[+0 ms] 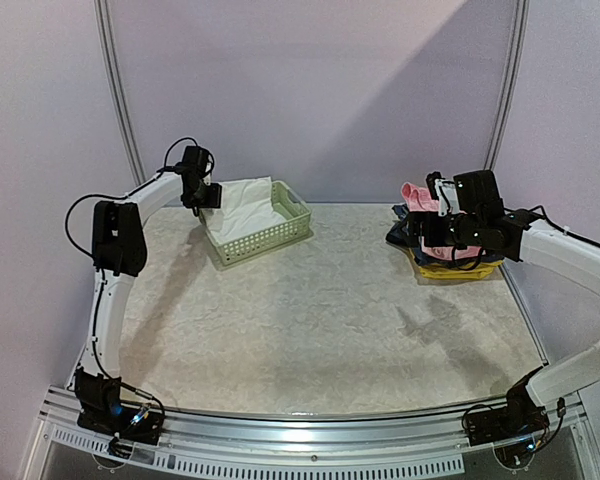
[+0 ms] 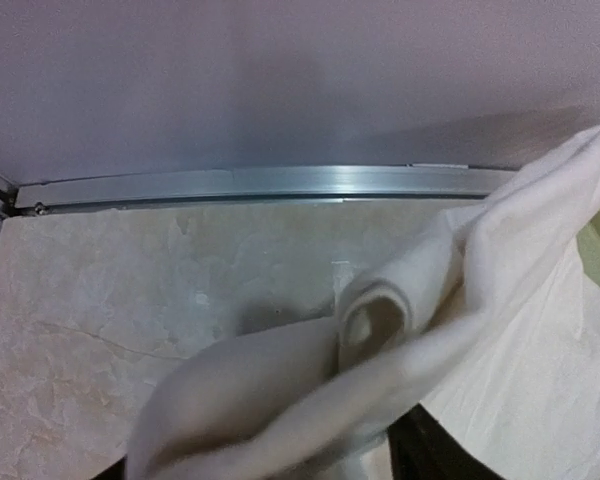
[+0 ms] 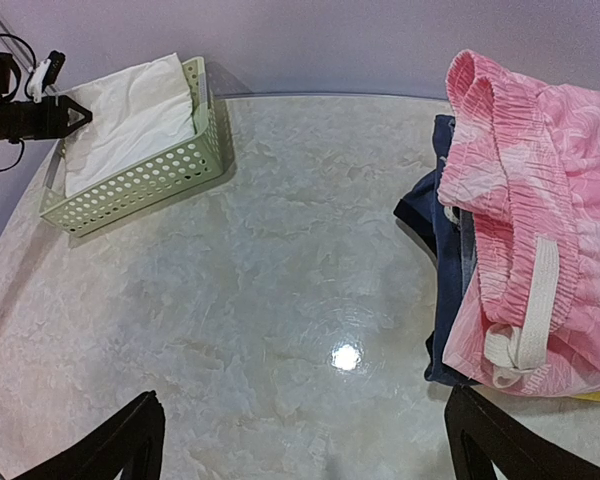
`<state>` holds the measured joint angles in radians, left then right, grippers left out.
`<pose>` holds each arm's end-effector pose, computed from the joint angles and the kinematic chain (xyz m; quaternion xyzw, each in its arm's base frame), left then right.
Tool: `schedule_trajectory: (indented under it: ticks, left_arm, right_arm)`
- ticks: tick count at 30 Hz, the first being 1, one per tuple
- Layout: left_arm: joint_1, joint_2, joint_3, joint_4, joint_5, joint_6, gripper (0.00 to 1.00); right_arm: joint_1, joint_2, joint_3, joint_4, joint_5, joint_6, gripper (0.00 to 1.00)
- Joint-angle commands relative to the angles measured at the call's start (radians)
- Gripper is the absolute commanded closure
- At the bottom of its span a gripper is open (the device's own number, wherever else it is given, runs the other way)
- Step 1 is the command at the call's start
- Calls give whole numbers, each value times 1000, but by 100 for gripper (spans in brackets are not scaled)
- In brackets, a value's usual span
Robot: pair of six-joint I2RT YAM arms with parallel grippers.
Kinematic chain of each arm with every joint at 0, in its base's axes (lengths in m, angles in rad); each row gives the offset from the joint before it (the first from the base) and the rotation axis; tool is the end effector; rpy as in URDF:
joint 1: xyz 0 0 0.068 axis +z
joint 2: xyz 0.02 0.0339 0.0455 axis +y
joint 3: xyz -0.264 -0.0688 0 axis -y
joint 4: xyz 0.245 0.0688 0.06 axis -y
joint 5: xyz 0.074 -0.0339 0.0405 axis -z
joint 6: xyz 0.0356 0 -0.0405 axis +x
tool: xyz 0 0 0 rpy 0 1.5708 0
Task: Fold and stack the mixed laundry pile
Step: Pick up the crumpled T-shirt from the bin.
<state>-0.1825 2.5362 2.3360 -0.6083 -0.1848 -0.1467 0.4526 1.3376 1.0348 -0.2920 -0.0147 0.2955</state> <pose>0.5562 -0.0960 0.1950 -0.0178 0.9247 0.0238 0.3794 0.2709 0.1323 0.2932 -0.0727 0.8803 0.1774 0.4341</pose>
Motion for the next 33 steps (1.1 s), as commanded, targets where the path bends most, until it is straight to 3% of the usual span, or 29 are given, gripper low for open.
schedule_trajectory:
  ticks: [1,6,16,33]
  left_arm:
    - [12,18,7,48,62,-20,52]
    - [-2,-56,-91,131,73,8,99]
    - [-76,-222,-216,221,111,71,100]
    - [-234,-508,-253,252,251,130,100]
  right_arm:
    - [9,-8,21,-27,-4,1,1]
    - [9,-12,15,-21,-2,2,1]
    - [8,-3,17,-19,8,-4,1]
    - [9,-21,11,-13,48,-4,1]
